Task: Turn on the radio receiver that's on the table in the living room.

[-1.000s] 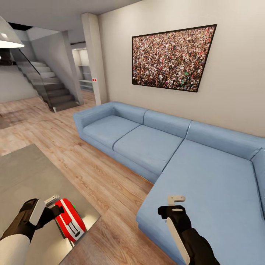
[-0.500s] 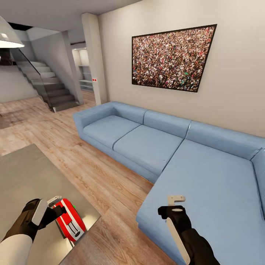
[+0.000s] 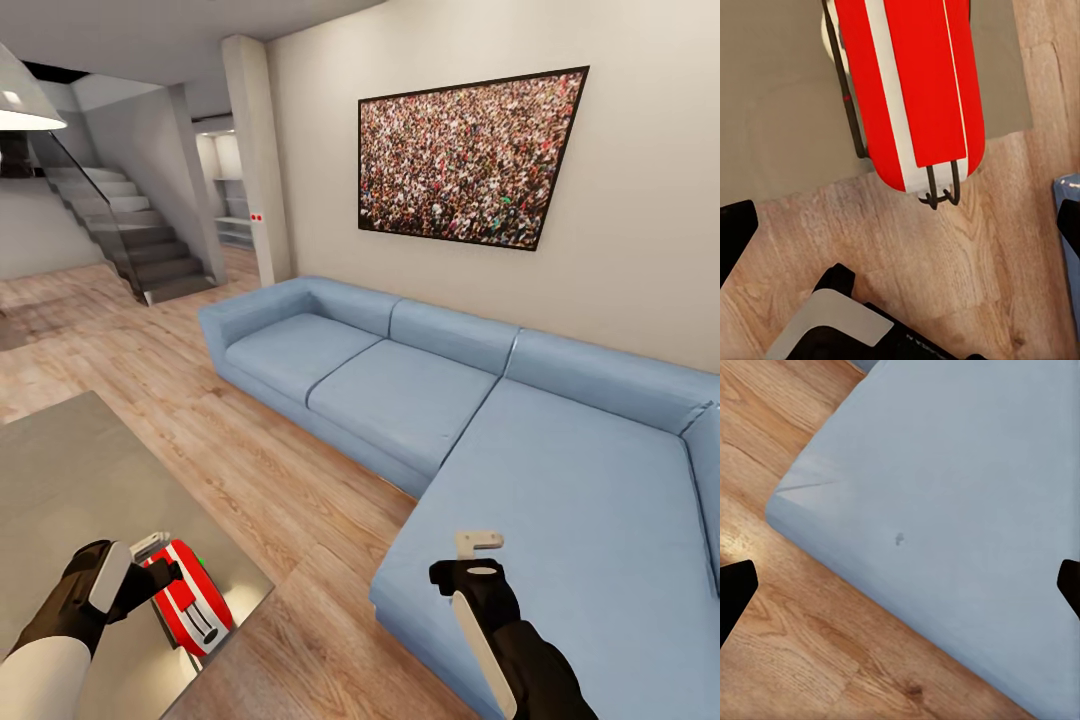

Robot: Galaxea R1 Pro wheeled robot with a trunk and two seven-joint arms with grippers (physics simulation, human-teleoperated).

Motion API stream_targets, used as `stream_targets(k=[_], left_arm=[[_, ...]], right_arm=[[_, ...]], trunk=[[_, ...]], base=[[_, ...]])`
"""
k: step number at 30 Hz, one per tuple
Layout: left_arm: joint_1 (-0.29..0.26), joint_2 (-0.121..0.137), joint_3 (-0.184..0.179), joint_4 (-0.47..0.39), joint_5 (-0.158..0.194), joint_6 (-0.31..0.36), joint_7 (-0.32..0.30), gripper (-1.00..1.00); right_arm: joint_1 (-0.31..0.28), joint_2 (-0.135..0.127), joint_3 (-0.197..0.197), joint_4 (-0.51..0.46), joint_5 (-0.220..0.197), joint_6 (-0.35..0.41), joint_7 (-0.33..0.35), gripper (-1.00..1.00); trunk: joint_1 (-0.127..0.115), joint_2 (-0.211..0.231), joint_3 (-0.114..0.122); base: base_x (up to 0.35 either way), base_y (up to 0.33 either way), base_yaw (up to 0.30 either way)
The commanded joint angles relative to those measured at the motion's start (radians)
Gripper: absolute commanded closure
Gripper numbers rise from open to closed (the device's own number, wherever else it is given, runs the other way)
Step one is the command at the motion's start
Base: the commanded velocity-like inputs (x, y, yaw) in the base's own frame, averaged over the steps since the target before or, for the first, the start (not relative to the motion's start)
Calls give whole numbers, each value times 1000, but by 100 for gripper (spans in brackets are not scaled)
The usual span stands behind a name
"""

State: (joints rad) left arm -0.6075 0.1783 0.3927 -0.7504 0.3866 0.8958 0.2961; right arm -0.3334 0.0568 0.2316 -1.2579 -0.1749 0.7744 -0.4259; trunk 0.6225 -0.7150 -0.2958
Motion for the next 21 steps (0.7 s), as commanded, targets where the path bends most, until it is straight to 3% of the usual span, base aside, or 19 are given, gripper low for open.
stream_targets(k=[1, 8, 21], left_arm=[[0, 0, 0, 0, 0, 0, 0, -100], [0, -2, 0, 0, 0, 0, 0, -100], [0, -2, 0, -1, 0, 0, 0, -100]], right_arm=[[0, 0, 0, 0, 0, 0, 0, -100], [0, 0, 0, 0, -2, 0, 1, -100], [0, 0, -2, 0, -3, 2, 1, -100]], trunk=[[0, 0, 0], [0, 0, 0], [0, 0, 0]], base=[[0, 0, 0], [0, 0, -80], [0, 0, -286]])
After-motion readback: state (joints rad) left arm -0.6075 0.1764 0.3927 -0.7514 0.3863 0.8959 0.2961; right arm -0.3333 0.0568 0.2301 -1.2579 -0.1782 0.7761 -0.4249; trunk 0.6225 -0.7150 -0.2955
